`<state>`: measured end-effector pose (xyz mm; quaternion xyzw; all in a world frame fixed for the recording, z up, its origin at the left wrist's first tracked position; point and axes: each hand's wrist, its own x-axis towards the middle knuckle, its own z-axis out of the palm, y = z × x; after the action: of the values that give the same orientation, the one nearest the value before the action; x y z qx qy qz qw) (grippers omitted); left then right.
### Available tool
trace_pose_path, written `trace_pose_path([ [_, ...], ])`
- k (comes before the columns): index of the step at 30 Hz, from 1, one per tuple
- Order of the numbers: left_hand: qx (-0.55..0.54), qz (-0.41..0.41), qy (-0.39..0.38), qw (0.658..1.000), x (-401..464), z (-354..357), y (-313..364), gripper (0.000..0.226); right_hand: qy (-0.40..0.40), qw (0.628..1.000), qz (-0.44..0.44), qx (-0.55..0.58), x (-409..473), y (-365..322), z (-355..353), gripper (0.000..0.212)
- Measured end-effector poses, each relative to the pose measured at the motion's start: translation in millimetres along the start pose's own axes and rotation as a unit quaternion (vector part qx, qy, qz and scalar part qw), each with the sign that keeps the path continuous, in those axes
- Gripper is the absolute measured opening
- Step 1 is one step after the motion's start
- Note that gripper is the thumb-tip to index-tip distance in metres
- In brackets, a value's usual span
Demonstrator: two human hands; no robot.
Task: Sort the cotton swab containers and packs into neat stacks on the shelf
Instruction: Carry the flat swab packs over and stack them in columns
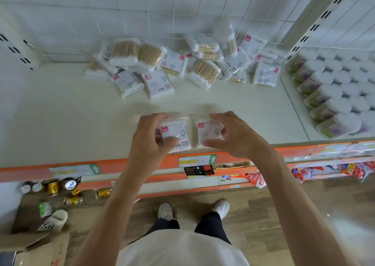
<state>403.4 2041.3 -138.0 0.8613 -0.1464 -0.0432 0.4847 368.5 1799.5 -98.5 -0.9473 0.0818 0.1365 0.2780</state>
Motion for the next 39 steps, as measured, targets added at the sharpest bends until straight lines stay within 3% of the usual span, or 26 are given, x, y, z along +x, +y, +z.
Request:
trace_pose_path([
  [7, -0.054, 0.005, -0.004, 0.999, -1, -2, -12, 0.053, -0.013, 1.0, -0.01, 0.021, 1, -7, 5, 0.064],
  [23, -0.166, -0.023, -0.088, 0.982, -1, -11, -12, 0.036, 0.057, 0.997, -0.04, 0.045, -15, -15, 19, 0.064],
  [31, -0.15, -0.002, -0.038, 0.988, -10, -12, -3, 0.034, 0.157, 0.972, -0.054, 0.168, -30, -11, 51, 0.06],
  [35, -0.161, -0.009, 0.025, 0.987, -27, -15, 18, 0.032, 0.203, 0.949, -0.106, 0.216, -43, -4, 40, 0.045],
  [39, -0.185, -0.005, 0.071, 0.98, -66, -7, 49, 0.031, 0.193, 0.942, -0.132, 0.242, -66, 20, 18, 0.043],
])
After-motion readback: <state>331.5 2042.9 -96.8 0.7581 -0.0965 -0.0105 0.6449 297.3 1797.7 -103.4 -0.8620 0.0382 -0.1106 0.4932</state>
